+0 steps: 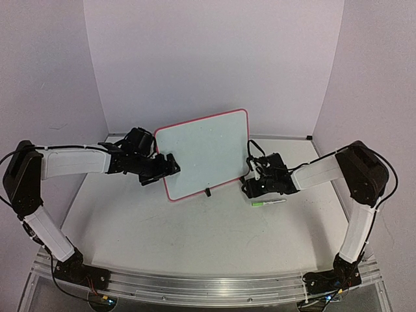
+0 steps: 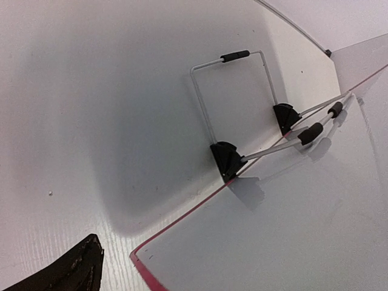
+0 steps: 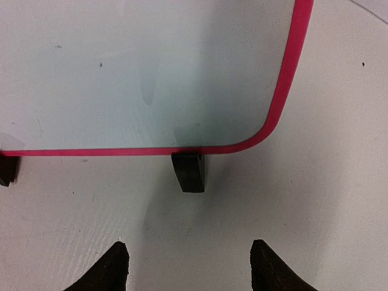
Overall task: Write a sentence on the whiteboard
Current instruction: Adjust the whiteboard at the center of the board, then move the whiteboard to the center of the board.
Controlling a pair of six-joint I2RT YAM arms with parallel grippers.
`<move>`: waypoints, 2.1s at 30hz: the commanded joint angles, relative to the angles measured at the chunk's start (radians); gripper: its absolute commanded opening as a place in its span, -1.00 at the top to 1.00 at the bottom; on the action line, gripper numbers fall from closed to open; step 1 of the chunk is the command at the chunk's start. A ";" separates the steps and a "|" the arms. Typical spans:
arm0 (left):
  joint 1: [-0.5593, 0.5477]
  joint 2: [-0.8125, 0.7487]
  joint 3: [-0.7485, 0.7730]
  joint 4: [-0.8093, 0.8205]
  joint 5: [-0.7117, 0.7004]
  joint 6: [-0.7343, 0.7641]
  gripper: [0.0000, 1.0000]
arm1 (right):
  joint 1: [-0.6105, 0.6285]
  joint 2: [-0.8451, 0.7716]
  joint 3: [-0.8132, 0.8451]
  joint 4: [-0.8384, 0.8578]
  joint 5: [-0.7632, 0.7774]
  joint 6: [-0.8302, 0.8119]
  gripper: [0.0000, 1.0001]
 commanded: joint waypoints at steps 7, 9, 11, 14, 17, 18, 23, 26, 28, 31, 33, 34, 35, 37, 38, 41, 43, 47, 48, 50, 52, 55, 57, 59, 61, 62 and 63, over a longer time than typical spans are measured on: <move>-0.026 0.086 0.101 0.073 0.019 -0.016 -0.90 | -0.005 -0.064 -0.020 0.038 -0.012 0.018 -0.29; -0.026 0.104 0.117 0.074 0.023 -0.010 -0.90 | -0.005 -0.067 -0.019 0.040 -0.026 0.017 -0.28; -0.026 0.122 0.128 0.080 0.029 -0.008 -0.90 | -0.005 -0.068 -0.017 0.040 -0.035 0.018 -0.28; -0.026 0.154 0.149 0.093 0.043 -0.008 -0.90 | -0.005 -0.071 -0.017 0.040 -0.041 0.020 -0.28; -0.026 0.172 0.160 0.101 0.052 -0.007 -0.89 | -0.006 -0.075 -0.019 0.040 -0.045 0.023 -0.27; -0.026 0.175 0.161 0.100 0.052 -0.005 -0.89 | -0.006 -0.077 -0.021 0.040 -0.045 0.023 -0.27; -0.026 0.152 0.145 0.066 0.028 0.022 -0.92 | -0.006 -0.081 -0.022 0.040 -0.056 0.022 -0.27; -0.021 0.103 0.110 0.042 -0.002 0.051 -0.97 | -0.005 -0.073 -0.011 0.040 -0.098 0.010 -0.26; -0.013 0.071 0.082 0.020 -0.011 0.068 -0.99 | -0.005 -0.072 -0.004 0.042 -0.127 0.012 -0.25; 0.013 0.010 0.031 -0.006 -0.014 0.082 -0.99 | -0.006 -0.057 0.006 0.046 -0.081 0.025 -0.26; 0.030 -0.027 -0.001 -0.014 -0.014 0.087 -0.99 | -0.006 -0.032 0.025 0.046 -0.052 0.027 -0.27; 0.038 -0.046 -0.016 -0.020 -0.010 0.090 -0.99 | -0.007 -0.022 0.034 0.046 -0.050 0.028 -0.27; 0.045 -0.066 -0.031 -0.026 -0.005 0.094 -0.99 | -0.008 -0.011 0.043 0.045 -0.048 0.028 -0.27; 0.061 -0.098 -0.049 -0.043 0.004 0.100 -0.99 | -0.013 0.018 0.062 0.046 -0.046 0.027 -0.25; 0.067 -0.113 -0.057 -0.049 0.008 0.105 -0.99 | -0.015 0.029 0.071 0.047 -0.045 0.023 -0.24; 0.086 -0.155 -0.078 -0.061 0.028 0.119 -0.99 | -0.017 0.056 0.097 0.047 -0.055 0.005 -0.21; 0.100 -0.182 -0.086 -0.074 0.040 0.126 -0.99 | -0.018 0.074 0.113 0.047 -0.063 -0.004 -0.16; 0.125 -0.221 -0.093 -0.098 0.041 0.132 -0.99 | -0.018 0.104 0.137 0.047 -0.063 -0.019 -0.08; 0.129 -0.229 -0.097 -0.099 0.041 0.133 -0.99 | -0.017 0.112 0.143 0.047 -0.062 -0.022 -0.04; 0.135 -0.245 -0.104 -0.103 0.040 0.133 -0.99 | -0.018 0.127 0.156 0.047 -0.064 -0.033 0.04; 0.138 -0.253 -0.109 -0.109 0.039 0.136 -0.99 | -0.017 0.142 0.167 0.047 -0.074 -0.046 0.14; 0.141 -0.261 -0.113 -0.121 0.035 0.140 -0.99 | -0.018 0.154 0.169 0.058 -0.076 -0.083 0.28; 0.143 -0.267 -0.116 -0.125 0.034 0.142 -0.99 | -0.017 0.154 0.158 0.078 -0.071 -0.089 0.34; 0.144 -0.272 -0.118 -0.128 0.030 0.143 -0.99 | -0.018 0.153 0.146 0.102 -0.069 -0.090 0.39; 0.145 -0.279 -0.121 -0.132 0.025 0.146 -0.99 | -0.018 0.155 0.133 0.131 -0.070 -0.088 0.46; 0.146 -0.281 -0.122 -0.134 0.023 0.147 -0.99 | -0.018 0.156 0.129 0.142 -0.070 -0.085 0.48; 0.146 -0.283 -0.122 -0.136 0.021 0.148 -0.99 | -0.018 0.157 0.124 0.154 -0.070 -0.081 0.51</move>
